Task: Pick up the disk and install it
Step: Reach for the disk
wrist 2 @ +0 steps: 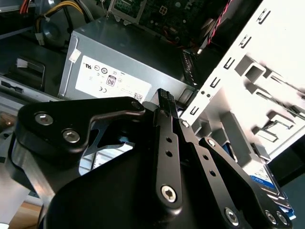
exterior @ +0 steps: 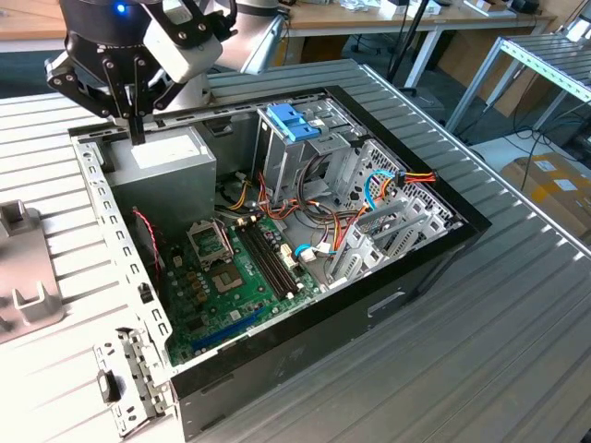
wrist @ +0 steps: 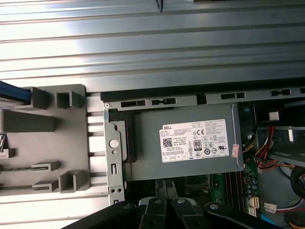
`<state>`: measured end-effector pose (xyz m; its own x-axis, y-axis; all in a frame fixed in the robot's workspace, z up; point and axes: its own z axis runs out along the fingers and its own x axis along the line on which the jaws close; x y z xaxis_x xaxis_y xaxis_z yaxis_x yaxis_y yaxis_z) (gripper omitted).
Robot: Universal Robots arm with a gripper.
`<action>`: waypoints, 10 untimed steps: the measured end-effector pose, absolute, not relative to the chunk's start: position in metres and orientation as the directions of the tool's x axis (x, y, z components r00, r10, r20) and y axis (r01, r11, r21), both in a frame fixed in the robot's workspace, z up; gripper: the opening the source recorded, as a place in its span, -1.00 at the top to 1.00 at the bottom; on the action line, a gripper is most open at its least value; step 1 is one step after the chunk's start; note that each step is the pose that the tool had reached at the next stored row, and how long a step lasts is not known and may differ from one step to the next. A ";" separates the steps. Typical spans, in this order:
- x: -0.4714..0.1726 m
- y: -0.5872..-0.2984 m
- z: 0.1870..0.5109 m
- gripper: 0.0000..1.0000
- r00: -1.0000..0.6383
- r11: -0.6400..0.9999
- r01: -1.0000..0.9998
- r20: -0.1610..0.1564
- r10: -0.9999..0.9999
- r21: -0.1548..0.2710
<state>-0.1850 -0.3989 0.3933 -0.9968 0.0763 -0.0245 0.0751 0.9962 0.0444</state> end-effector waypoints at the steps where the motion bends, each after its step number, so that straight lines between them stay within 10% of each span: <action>1: -0.185 -0.399 0.393 0.79 -0.997 0.996 0.075 -0.024 0.076 0.044; 10: -0.190 -0.399 0.393 0.79 -0.997 0.996 0.075 -0.024 0.076 0.044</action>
